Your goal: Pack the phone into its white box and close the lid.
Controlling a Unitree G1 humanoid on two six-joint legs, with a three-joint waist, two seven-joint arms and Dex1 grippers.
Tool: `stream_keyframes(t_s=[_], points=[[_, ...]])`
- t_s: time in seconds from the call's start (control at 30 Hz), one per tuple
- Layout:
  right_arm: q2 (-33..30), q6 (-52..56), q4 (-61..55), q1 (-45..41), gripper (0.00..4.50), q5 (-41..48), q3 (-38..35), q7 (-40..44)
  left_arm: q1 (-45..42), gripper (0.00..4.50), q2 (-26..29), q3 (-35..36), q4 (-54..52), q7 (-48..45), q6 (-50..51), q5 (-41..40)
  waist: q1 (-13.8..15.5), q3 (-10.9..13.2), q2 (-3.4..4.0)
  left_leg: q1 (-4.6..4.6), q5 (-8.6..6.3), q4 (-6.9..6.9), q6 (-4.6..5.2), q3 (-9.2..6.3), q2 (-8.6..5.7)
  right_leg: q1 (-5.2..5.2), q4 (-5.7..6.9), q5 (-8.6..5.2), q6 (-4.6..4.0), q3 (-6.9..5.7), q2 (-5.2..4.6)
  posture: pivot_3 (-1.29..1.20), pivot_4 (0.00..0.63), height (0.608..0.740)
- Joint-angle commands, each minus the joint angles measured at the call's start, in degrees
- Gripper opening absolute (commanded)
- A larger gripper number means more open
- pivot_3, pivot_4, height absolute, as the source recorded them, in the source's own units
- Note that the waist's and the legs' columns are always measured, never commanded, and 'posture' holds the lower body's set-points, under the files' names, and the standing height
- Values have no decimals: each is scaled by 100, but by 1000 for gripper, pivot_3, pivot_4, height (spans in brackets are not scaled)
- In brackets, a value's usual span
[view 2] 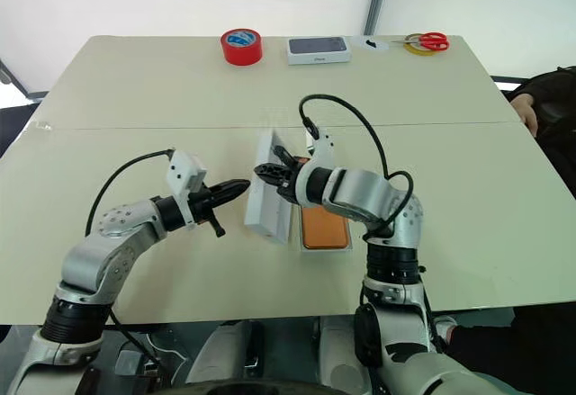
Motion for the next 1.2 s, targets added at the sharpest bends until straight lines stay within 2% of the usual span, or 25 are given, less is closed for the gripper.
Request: stream_keyframes(t_s=[0.03,0.1,0.3,0.43,0.53,0.7,0.97,1.2], points=[[-415,216,-188,-60,2343,144,69,372,-273,0,-198,-185,38,84,-21,82,-1,2,3,0,0,0,0,0,0,0,0,0,0,0,1,0,150,732],[-885,372,-23,-176,3381,144,98,622,-411,0,-338,-317,148,126,-6,135,0,2,4,2,0,0,0,0,0,1,0,0,1,0,2,0,150,732],[-3324,1014,358,-952,3381,138,656,1772,-688,0,-662,-587,404,165,20,256,18,10,19,-3,-1,1,3,5,-4,0,-8,-7,-8,4,-1,0,150,732],[-4228,1179,471,-1137,3381,-1073,750,2781,-773,0,-808,-853,516,119,-4,388,19,9,16,-2,-10,0,17,4,0,2,-11,-8,0,2,7,0,150,732],[-4567,1103,268,-1146,2560,-2140,926,3663,-813,0,-917,-949,564,159,-6,440,14,9,17,0,-10,0,19,11,1,1,-12,-7,2,6,7,0,150,732],[-4794,918,-280,-1160,17,-3589,1405,4891,-833,0,-1019,-843,483,241,92,410,24,9,17,-2,-10,1,19,9,1,0,-12,-5,5,6,6,0,150,732],[-5178,220,-1434,-823,17,-5822,2580,6369,-997,0,-787,-39,410,723,892,197,24,9,17,-4,-10,2,19,4,1,-2,-13,-8,7,3,5,0,150,732],[-4814,158,-1718,-638,17,-6624,2775,6912,-1129,0,-402,-391,575,742,1539,417,30,10,16,-4,-10,3,19,6,-2,-1,-13,-6,8,4,2,0,150,732]])
